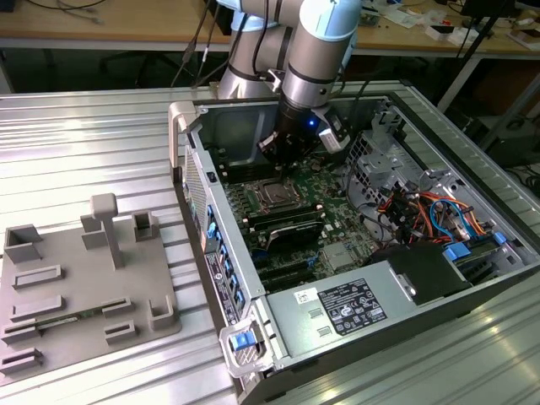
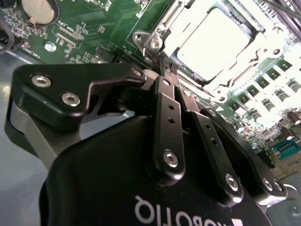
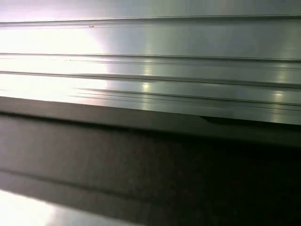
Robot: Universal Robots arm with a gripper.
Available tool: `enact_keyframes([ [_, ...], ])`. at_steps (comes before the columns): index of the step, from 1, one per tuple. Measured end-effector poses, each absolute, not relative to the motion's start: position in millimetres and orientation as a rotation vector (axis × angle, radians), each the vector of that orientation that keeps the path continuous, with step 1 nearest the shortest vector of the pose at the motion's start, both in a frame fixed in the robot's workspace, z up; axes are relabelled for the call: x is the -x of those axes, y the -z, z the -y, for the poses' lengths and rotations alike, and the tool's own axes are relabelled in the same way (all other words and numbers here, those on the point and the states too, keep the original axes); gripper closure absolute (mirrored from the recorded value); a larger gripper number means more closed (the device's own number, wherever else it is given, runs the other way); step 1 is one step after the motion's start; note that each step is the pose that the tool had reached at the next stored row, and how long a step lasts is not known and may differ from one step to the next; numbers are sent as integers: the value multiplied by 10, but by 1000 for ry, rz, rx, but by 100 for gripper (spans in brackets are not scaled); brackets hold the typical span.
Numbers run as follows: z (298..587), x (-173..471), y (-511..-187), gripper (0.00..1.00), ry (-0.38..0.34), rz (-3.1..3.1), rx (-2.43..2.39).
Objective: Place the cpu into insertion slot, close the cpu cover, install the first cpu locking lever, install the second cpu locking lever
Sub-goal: 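Install the first cpu locking lever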
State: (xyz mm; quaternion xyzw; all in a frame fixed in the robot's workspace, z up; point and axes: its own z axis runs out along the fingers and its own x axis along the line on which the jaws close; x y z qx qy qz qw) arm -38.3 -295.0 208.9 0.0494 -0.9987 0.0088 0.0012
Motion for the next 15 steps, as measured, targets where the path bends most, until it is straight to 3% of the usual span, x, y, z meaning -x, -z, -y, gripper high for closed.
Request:
enact_keyframes([
  [15, 2964, 466, -2106, 89, -28, 3135, -157],
])
